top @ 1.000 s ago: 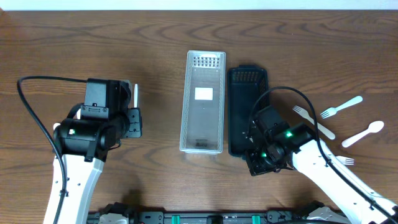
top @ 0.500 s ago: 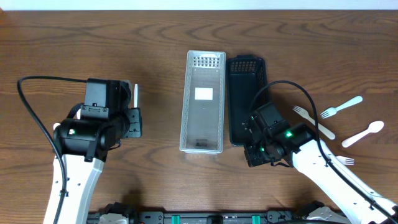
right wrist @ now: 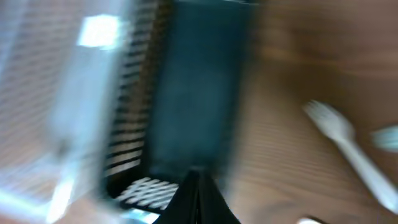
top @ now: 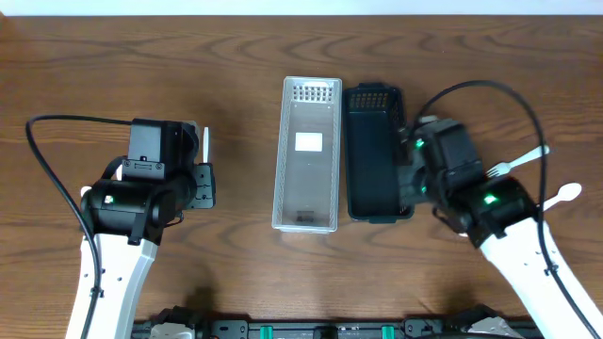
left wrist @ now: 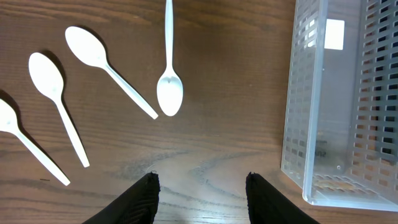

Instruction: Pack container

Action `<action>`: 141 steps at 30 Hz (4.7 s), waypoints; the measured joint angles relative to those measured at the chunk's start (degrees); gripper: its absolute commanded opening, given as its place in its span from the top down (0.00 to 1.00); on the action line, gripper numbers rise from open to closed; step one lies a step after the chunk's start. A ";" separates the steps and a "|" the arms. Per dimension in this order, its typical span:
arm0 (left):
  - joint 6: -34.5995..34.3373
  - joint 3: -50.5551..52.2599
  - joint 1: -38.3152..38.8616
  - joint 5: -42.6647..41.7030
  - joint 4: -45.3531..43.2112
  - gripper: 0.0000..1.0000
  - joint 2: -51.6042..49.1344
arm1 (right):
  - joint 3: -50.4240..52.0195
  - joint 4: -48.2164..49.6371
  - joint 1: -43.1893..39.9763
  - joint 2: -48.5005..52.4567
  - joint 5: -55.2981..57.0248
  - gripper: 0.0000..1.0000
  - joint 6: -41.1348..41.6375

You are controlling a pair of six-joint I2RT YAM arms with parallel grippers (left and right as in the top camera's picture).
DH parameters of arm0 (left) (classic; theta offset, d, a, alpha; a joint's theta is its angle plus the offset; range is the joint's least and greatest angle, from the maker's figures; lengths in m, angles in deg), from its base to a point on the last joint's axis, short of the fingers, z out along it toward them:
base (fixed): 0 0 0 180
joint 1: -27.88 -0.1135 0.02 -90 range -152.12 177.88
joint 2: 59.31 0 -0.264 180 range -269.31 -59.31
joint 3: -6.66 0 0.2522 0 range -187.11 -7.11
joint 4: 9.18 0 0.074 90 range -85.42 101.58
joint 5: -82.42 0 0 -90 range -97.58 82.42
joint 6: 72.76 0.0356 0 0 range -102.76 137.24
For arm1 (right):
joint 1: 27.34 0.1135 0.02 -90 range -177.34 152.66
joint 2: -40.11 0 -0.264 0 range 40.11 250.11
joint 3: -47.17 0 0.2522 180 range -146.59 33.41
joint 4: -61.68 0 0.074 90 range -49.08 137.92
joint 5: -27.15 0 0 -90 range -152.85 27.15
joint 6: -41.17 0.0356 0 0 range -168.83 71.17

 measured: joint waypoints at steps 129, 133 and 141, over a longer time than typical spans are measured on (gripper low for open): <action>-0.42 0.00 0.00 0.00 -0.52 0.25 0.00 | -12.87 1.77 -28.22 44.02 -9.18 0.60 -48.76; -0.39 0.00 0.00 0.00 -0.52 0.25 0.00 | -12.87 1.75 -28.22 44.02 -8.79 0.61 -48.81; -0.42 0.00 0.00 -0.02 -0.52 0.25 0.00 | -12.87 1.38 -28.22 44.02 -6.29 0.83 -48.92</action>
